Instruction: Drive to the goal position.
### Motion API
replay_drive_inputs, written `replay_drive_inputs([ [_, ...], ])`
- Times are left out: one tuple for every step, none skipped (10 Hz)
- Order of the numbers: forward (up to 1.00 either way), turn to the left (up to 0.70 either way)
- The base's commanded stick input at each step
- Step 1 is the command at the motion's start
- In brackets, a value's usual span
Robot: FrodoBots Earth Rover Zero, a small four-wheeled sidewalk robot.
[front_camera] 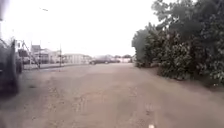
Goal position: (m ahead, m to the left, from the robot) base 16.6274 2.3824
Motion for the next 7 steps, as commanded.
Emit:
replay_drive_inputs([
  [0.5, 0.0],
  [0.5, 0.0],
  [0.5, 0.0],
  [0.5, 0.0],
  [0.5, 0.0],
  [0.5, 0.0],
  [0.5, 0.0],
])
